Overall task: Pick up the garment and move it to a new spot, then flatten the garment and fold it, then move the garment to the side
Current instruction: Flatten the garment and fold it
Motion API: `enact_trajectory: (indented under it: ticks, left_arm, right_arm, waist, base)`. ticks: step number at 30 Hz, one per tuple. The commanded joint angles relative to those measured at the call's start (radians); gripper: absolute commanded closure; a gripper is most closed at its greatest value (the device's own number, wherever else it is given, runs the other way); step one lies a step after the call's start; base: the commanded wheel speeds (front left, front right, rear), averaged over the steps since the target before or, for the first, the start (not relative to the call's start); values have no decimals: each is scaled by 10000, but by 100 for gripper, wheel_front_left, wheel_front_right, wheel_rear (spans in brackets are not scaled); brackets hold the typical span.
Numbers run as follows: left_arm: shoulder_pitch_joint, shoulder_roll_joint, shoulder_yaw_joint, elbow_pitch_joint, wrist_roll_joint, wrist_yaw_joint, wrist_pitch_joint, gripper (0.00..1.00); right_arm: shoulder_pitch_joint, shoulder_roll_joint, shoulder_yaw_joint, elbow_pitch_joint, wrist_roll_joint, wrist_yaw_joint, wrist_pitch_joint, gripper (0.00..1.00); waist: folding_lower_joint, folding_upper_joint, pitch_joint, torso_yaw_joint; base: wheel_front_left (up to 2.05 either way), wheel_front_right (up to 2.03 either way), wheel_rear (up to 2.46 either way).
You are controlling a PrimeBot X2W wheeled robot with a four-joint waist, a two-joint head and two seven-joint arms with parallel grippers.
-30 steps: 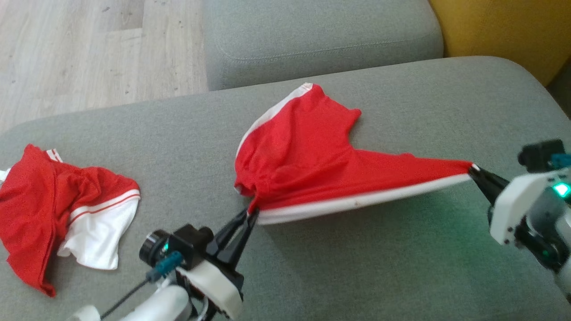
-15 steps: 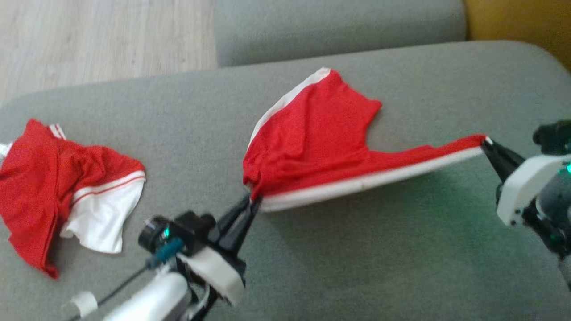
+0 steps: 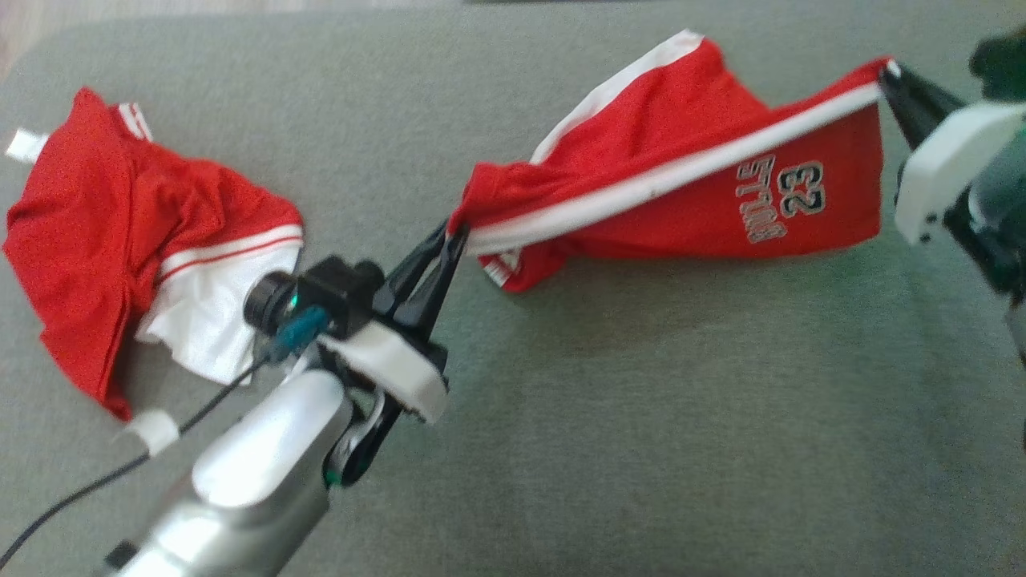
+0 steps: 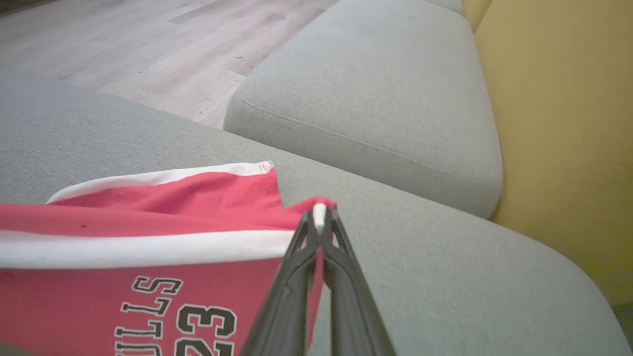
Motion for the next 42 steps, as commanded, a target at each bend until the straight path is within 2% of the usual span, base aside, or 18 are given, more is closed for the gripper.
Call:
enact_trajectory:
  ticks: [1,14,27,29,30,31,32,33,35,36,42]
  left_arm:
    - [-581,105,382,-113,-14,-83,-43,100]
    - [-1747,-746,47,1046,15,-746,16,100]
    - [-2122,-1115,-268,1553,79,-985,24,100]
    - [-2138,-1137,-282,1584,73,-992,31,100]
    - [-2151,-1160,-297,1616,63,-998,46,62]
    - [-2164,-1183,-302,1646,49,-991,61,40]
    - [-2175,-1207,-271,1670,22,-950,51,0]
    - [-2197,-1226,-229,1680,-2,-910,19,0]
    - [-2245,-1252,-147,1678,-29,-853,-103,0]
    - [-2269,-1255,-98,1672,-34,-817,-186,0]
    - [-2331,-1150,315,1640,-70,-456,-743,0]
  right_arm:
    - [-427,-163,114,-129,-143,63,-179,100]
    - [-3019,36,1808,2290,-586,63,-1577,100]
    - [-3945,434,2946,4424,-193,63,-2533,100]
    - [-3975,487,2993,4547,-101,63,-2617,98]
    - [-4010,519,3046,4675,-37,63,-2699,96]
    - [-4050,537,3096,4803,11,63,-2792,100]
    - [-4098,555,3126,4928,58,63,-2902,100]
    - [-4157,575,3125,5056,105,63,-3040,100]
    - [-4265,614,3130,5301,154,63,-3349,65]
    - [-4315,642,3091,5446,187,63,-3502,0]
    - [-4473,948,2996,6134,437,63,-4279,0]
  waist:
    - [-3,0,422,402]
    - [-3,0,1335,1113]
    - [-3,0,1622,1507]
    - [-3,0,1621,1522]
    - [-3,0,1616,1537]
    - [-3,0,1607,1555]
    - [-3,0,1602,1571]
    - [-3,0,1600,1593]
    - [-3,0,1579,1649]
    - [-3,0,1562,1672]
    - [-3,0,1340,1709]
  base:
    - [0,0,0]
    - [0,0,0]
    - [0,0,0]
    - [0,0,0]
    - [0,0,0]
    - [0,0,0]
    - [0,0,0]
    - [0,0,0]
    - [0,0,0]
    - [0,0,0]
    - [0,0,0]
